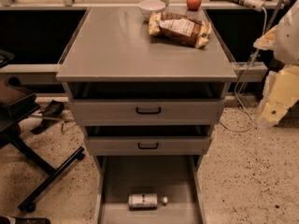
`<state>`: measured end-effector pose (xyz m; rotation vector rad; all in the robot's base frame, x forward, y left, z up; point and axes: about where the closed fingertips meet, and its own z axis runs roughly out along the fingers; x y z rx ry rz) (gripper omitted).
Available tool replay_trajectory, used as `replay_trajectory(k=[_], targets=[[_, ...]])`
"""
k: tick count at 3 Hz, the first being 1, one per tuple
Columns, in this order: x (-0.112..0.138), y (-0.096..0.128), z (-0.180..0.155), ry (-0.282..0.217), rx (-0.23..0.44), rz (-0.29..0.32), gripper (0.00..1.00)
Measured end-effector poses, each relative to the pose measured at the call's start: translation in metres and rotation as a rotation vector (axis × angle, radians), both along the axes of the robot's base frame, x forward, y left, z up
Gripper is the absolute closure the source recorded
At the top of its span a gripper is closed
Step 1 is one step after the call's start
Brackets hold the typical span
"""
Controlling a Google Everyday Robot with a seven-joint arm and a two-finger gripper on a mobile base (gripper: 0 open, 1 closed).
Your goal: Pick blue plastic bottle from bottom drawer and place on counter
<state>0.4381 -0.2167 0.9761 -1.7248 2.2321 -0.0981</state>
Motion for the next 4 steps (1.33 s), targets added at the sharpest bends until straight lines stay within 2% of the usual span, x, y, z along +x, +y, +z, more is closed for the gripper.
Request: replay_trajectory(k=[2, 3, 4], targets=[[-0.004, -0.003, -0.003, -0.019, 0.015, -0.018, 0.0], [-0.007, 0.01, -0.054, 0.018, 0.058, -0.016, 0.0], [-0.007, 0.01, -0.054, 0.018, 0.058, -0.016, 0.0]])
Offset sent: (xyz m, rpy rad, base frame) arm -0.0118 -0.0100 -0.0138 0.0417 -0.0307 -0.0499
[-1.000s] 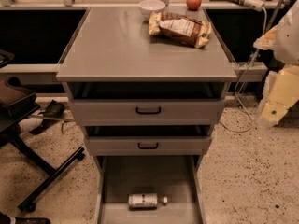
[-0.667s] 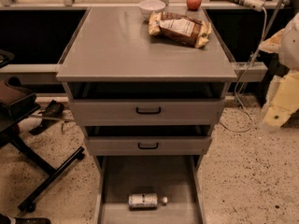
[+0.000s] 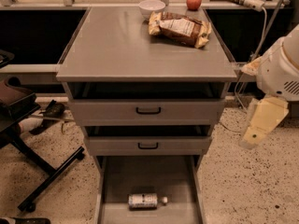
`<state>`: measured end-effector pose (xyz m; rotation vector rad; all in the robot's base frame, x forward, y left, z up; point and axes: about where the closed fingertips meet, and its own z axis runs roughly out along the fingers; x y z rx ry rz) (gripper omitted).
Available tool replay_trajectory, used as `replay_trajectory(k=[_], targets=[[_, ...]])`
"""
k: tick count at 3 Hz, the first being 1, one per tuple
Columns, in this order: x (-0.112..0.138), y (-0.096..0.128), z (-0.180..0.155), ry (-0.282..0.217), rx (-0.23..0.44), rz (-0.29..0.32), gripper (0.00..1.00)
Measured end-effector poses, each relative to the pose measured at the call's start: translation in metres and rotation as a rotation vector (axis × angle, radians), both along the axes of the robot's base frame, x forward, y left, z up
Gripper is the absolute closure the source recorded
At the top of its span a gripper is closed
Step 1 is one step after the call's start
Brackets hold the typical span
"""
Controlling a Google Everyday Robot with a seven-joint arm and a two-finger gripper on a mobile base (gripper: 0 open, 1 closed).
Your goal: Pick blue plastic bottle from bottom drawer and place on counter
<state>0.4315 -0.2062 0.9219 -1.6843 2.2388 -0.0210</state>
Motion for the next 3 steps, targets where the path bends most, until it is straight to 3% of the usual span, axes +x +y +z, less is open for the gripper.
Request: replay_trajectory(k=[1, 3], targets=[[0.0, 0.006, -0.025, -0.006, 0.04, -0.003, 0.0], [0.003, 0.034, -0.123, -0.028, 0.141, -0.018, 0.0]])
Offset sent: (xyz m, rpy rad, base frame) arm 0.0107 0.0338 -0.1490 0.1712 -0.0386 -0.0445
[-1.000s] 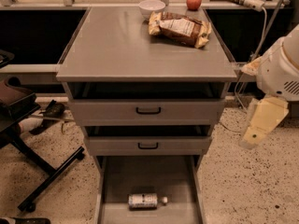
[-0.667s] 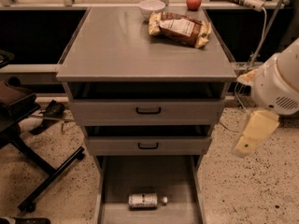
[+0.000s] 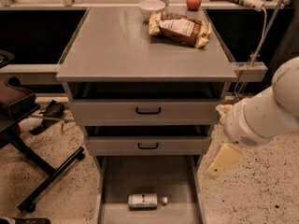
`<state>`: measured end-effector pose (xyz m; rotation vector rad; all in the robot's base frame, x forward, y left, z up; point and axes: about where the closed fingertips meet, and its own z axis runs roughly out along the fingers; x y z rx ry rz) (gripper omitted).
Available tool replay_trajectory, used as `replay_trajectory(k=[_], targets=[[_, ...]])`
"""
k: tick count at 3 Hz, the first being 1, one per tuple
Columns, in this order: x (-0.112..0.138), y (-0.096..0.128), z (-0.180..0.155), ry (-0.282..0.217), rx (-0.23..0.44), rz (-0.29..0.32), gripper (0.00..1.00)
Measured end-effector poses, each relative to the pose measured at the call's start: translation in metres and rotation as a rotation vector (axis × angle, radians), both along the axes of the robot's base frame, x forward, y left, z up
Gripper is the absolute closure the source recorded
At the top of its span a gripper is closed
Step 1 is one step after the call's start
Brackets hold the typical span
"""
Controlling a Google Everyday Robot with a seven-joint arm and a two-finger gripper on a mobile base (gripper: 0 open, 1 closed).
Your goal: Pick blue plastic bottle from bottom drawer and place on counter
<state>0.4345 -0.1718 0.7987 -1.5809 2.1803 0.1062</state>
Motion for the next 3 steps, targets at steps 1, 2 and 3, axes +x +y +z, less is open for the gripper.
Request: replay_trajectory(k=[1, 2, 3], targets=[[-0.0007, 0.022, -0.0297, 0.017, 0.054, 0.064, 0.0], [-0.0007, 0.022, -0.0297, 0.017, 0.054, 0.064, 0.0], [-0.0034, 0.0238, -0.0362, -0.006, 0.059, 0.075, 0.0]])
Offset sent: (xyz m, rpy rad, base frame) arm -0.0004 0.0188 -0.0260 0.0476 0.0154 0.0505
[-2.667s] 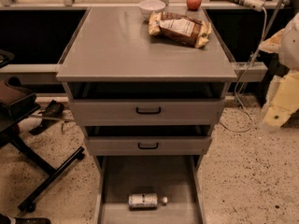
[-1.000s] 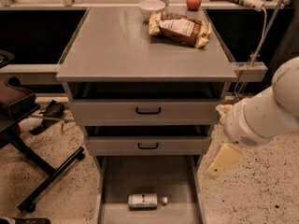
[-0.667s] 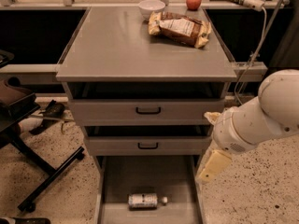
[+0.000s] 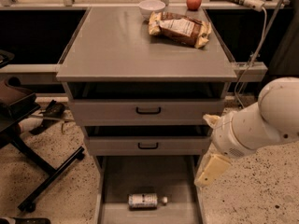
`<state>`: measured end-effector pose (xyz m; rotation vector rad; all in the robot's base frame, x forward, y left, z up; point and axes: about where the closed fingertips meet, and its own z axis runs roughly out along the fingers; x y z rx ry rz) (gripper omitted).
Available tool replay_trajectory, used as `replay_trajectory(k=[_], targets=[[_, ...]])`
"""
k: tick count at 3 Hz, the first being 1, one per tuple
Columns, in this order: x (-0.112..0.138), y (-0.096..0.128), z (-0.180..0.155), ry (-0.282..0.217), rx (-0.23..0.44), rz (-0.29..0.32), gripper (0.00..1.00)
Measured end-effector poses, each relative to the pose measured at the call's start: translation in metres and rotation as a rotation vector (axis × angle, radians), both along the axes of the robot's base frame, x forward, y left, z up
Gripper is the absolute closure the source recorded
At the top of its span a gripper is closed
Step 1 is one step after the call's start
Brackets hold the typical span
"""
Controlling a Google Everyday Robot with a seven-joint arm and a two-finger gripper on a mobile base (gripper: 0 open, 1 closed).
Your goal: Pick blue plastic bottle from bottom drawer and place on counter
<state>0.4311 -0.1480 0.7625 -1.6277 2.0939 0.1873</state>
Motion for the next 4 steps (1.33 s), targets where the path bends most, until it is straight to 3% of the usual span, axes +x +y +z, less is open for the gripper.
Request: replay_trajectory(k=[2, 3, 4], targets=[[-0.005, 0.041, -0.11, 0.044, 0.033, 0.027, 0.0], [0.007, 0.083, -0.179, 0.124, 0.087, 0.032, 0.0], [0.007, 0.083, -0.179, 0.124, 0.087, 0.032, 0.0]])
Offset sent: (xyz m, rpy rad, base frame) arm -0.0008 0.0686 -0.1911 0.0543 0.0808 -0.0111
